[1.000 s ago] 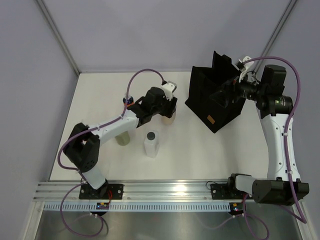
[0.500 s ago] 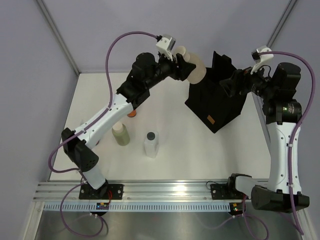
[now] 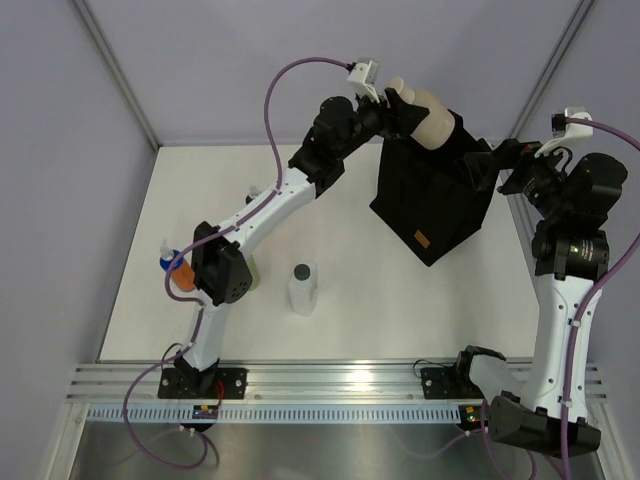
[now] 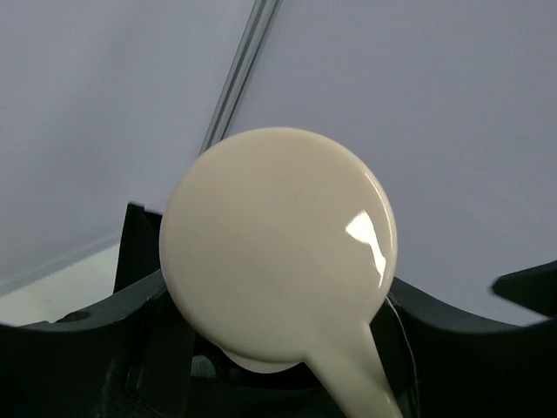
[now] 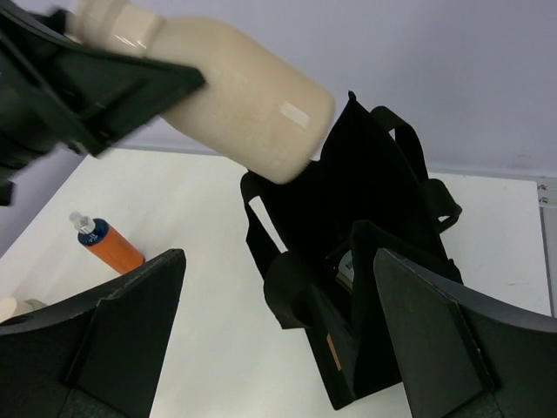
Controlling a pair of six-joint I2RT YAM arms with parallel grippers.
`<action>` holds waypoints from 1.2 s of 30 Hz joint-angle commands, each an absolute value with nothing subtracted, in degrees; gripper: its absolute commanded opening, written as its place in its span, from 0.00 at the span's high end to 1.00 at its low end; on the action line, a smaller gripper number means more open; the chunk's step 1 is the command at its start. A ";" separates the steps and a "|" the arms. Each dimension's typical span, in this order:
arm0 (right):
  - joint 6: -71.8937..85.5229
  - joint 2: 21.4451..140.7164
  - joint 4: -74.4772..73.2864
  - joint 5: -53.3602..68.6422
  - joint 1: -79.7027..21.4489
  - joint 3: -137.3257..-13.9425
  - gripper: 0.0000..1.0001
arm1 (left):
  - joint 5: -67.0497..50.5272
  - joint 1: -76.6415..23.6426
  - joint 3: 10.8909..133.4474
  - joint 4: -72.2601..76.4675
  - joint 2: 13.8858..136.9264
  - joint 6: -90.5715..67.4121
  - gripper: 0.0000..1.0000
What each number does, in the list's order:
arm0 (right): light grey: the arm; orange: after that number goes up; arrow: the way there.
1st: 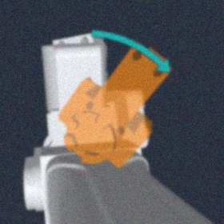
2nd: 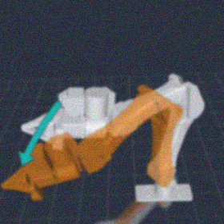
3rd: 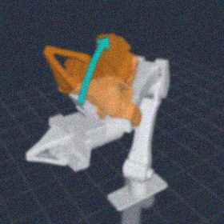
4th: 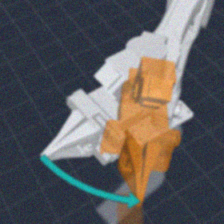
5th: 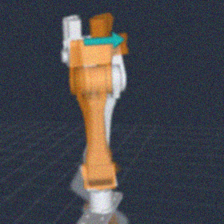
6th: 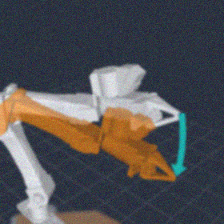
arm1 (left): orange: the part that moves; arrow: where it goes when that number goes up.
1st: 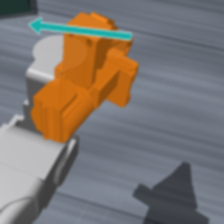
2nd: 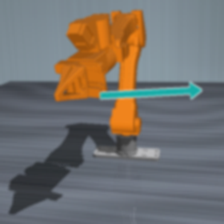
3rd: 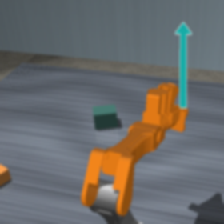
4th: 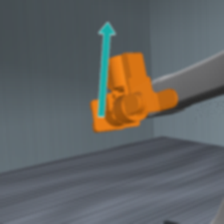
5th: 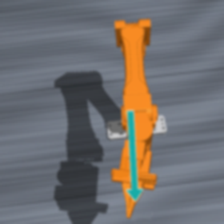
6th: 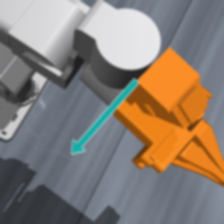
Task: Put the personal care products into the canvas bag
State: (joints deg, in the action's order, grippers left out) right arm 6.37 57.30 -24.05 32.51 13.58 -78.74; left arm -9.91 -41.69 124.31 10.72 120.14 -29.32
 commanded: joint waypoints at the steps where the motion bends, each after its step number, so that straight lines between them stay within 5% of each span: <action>1: 10.36 56.60 -18.20 34.71 16.07 -76.65 0.01 | -9.76 -42.36 130.07 21.54 120.84 -32.35 1.00; 25: 7.30 60.47 -18.54 41.83 18.11 -71.81 0.01 | -0.53 -47.46 125.86 -7.38 122.17 10.09 1.00; 36: 6.06 63.28 -19.16 42.45 18.11 -71.37 0.00 | -10.98 -47.46 122.78 -5.81 126.55 10.37 0.85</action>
